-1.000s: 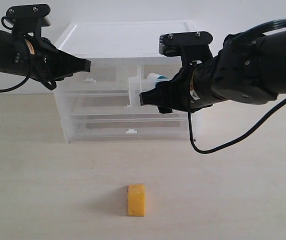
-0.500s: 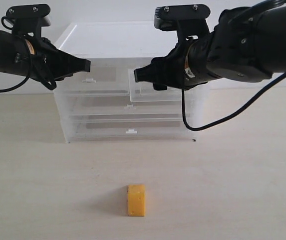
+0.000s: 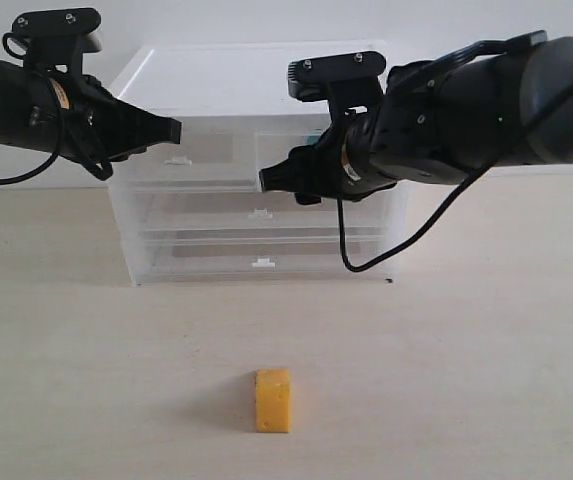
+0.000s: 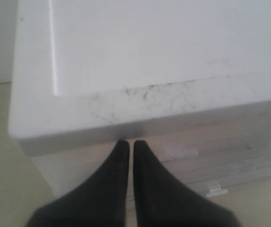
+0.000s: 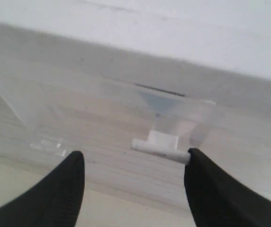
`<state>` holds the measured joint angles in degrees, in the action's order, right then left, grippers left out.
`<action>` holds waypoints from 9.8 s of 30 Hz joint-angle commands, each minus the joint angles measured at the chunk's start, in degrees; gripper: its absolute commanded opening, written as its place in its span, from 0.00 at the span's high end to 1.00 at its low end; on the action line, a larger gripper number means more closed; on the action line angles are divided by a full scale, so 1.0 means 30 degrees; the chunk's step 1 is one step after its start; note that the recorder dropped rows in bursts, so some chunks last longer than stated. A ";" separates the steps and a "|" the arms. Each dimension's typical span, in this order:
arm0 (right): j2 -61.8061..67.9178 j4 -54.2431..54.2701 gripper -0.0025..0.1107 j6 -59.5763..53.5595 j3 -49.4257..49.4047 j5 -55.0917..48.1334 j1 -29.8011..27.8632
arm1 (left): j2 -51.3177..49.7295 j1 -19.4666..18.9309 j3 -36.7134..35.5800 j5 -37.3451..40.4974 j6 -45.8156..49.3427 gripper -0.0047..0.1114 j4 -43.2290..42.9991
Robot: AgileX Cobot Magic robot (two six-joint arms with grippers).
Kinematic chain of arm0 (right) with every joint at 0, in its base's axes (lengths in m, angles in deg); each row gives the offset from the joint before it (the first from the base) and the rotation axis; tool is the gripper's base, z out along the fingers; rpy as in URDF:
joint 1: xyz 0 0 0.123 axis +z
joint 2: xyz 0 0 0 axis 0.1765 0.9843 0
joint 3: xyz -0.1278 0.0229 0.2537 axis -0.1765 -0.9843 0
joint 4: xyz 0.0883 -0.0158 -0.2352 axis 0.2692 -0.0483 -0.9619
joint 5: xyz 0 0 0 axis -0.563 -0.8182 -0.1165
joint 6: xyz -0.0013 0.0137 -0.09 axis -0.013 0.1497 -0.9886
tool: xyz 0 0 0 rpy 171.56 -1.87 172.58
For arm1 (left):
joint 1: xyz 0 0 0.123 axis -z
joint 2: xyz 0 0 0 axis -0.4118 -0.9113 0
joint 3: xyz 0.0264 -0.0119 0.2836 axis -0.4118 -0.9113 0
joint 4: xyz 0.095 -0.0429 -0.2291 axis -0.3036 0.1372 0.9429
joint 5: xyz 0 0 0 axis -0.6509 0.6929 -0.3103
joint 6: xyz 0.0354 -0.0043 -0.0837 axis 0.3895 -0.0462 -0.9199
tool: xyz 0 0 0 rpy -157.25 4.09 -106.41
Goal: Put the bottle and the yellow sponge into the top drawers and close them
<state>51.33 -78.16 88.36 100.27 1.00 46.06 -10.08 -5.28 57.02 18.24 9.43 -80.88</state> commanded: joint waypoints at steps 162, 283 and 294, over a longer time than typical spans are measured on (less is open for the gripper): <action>-0.1320 0.2022 0.98 -0.6237 -0.0755 0.2671 -0.2679 | -0.3650 0.6717 -0.9908 -2.6970 3.9245 0.93 1.5959; -0.1320 0.1558 0.98 -0.6747 -0.0627 0.2376 -0.2639 | -0.7619 0.4604 -0.5321 -2.6970 3.8174 0.59 1.4782; -0.1320 0.1558 0.98 -0.6747 -0.0627 0.2376 -0.2639 | -0.7619 0.4514 -0.5321 -2.6970 3.8551 0.60 1.4440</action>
<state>47.52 -72.90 68.66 97.68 8.42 38.30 -33.33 8.87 41.14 -62.59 124.92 -37.79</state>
